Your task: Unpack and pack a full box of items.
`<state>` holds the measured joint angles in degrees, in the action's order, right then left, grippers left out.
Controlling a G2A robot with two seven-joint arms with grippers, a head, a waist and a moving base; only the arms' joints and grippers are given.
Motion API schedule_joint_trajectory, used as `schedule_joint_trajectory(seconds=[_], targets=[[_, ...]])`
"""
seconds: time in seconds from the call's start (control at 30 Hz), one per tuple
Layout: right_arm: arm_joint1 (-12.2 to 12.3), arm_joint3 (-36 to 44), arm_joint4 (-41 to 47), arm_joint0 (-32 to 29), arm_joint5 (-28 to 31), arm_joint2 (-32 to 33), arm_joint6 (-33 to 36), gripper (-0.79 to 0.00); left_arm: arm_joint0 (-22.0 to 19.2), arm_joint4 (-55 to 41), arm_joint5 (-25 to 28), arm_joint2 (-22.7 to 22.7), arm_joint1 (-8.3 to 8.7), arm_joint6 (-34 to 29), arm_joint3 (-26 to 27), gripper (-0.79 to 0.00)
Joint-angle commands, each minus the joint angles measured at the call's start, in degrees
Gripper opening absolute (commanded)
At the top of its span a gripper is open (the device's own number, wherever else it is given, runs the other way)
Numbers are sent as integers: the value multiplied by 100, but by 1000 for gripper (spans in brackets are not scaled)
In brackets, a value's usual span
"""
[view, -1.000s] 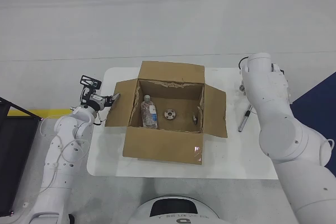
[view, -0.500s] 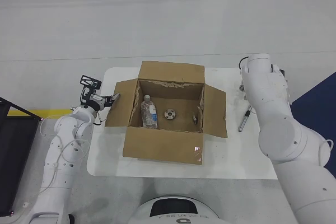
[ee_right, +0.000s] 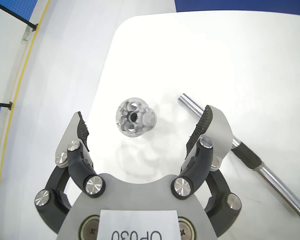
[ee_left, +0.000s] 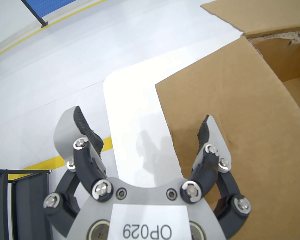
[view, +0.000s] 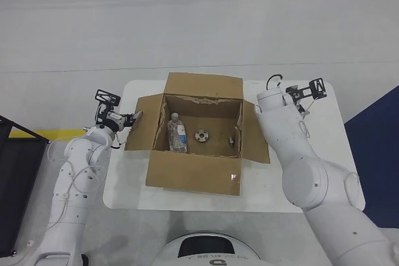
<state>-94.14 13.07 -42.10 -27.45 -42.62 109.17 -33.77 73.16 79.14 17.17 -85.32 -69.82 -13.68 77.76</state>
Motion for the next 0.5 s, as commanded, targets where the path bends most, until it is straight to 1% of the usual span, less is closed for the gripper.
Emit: schedule_joint_trajectory(seconds=[0.0,0.17,0.23,0.27,0.3,0.33,0.4,0.43,0.47], targets=[[3,3,0,6,-10,2,36,0,0,0,0,0,0,0,0,0],[3,3,0,6,-10,2,36,0,0,0,0,0,0,0,0,0],[-27,-219,-531,-39,-78,-273,4,0,0,0,0,0,0,0,0,0],[-37,-175,-706,-65,-180,-363,-128,0,0,0,0,0,0,0,0,0],[-56,-191,-843,-120,41,-460,-21,0,0,0,0,0,0,0,0,0],[-47,-226,-1196,-196,375,-642,135,0,0,0,0,0,0,0,0,0],[7,-81,-1501,-387,587,-767,130,0,0,0,0,0,0,0,0,0],[29,-53,-1774,-479,876,-900,237,0,0,0,0,0,0,0,0,0],[68,43,-1896,-567,975,-939,291,0,0,0,0,0,0,0,0,0]])
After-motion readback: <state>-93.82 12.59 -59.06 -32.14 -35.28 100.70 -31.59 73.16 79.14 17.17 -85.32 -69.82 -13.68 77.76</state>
